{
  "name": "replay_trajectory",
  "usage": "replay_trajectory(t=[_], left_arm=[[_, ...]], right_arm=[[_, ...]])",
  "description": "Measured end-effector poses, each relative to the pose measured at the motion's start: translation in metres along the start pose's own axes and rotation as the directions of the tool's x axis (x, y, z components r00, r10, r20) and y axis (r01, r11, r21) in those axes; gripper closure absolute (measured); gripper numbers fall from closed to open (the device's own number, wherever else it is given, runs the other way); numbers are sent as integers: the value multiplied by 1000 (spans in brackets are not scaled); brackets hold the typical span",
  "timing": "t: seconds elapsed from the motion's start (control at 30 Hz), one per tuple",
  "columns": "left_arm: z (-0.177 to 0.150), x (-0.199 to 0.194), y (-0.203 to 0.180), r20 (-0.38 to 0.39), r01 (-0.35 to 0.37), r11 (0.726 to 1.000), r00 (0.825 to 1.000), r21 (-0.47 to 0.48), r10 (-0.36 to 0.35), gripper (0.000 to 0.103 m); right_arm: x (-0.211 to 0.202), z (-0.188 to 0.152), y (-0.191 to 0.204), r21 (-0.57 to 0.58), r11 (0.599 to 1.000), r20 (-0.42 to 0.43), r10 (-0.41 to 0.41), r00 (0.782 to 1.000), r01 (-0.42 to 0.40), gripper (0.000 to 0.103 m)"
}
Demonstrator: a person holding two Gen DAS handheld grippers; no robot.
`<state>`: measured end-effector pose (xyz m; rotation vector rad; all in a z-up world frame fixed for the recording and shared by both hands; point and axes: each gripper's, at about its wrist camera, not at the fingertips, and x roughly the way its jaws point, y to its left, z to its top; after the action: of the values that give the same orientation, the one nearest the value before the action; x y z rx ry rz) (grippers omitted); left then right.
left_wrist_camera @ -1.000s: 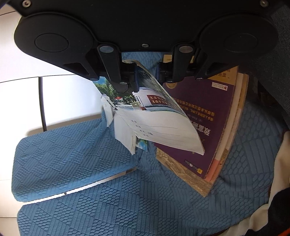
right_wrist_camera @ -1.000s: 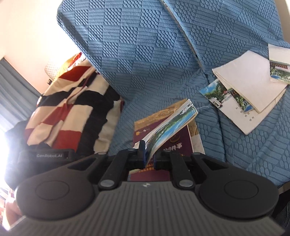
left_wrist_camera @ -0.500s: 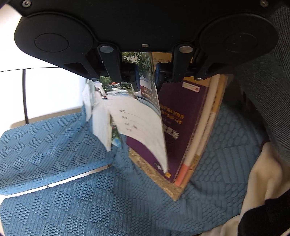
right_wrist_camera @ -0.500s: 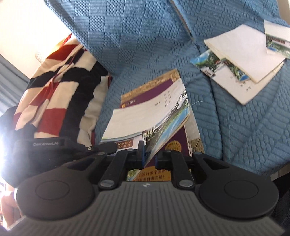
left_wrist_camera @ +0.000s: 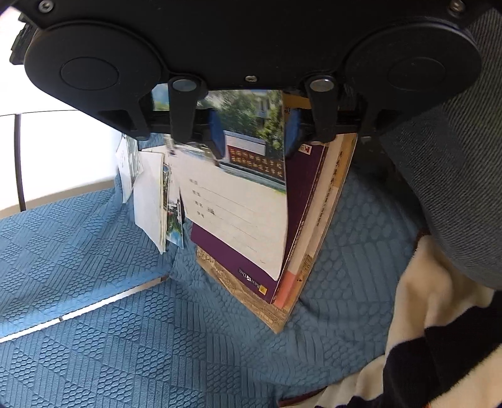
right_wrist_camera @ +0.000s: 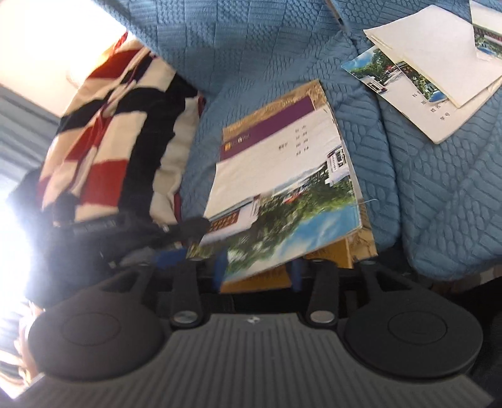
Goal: Organize objects
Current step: 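Lower the booklets onto the purple book and open both tools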
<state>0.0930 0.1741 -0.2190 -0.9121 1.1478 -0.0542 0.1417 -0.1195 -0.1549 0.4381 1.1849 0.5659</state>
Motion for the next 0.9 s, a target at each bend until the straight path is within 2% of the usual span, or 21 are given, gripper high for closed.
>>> replay_trajectory(t=[0.13,0.27,0.4,0.57,0.63,0.73,0.9], left_arm=[[-1,-11,-9,35,-29,998,999,63,27,52],[-3,-21,-23,107,-98,987,991,131,84,43],[-5,-25,-40,156,-124,965,984,233,88,36],[-8,-10,-60,212,-193,925,969,327,127,35],[-9,-2,-62,226,-203,918,966,340,129,35],[-9,10,-58,227,-197,927,966,320,126,35],[-7,29,-53,208,-209,928,967,308,148,35]], right_arm=[[-15,-8,-9,-13,999,-6,-40,999,40,32],[-33,-12,-22,1,996,41,-93,995,93,22],[-44,-9,-30,14,990,145,-139,980,139,21],[-34,2,-31,-10,981,249,-186,951,194,21],[-26,7,-31,-16,978,267,-197,943,209,21],[-13,13,-30,-31,967,265,-236,935,253,21],[8,19,-36,-22,967,237,-242,941,255,21]])
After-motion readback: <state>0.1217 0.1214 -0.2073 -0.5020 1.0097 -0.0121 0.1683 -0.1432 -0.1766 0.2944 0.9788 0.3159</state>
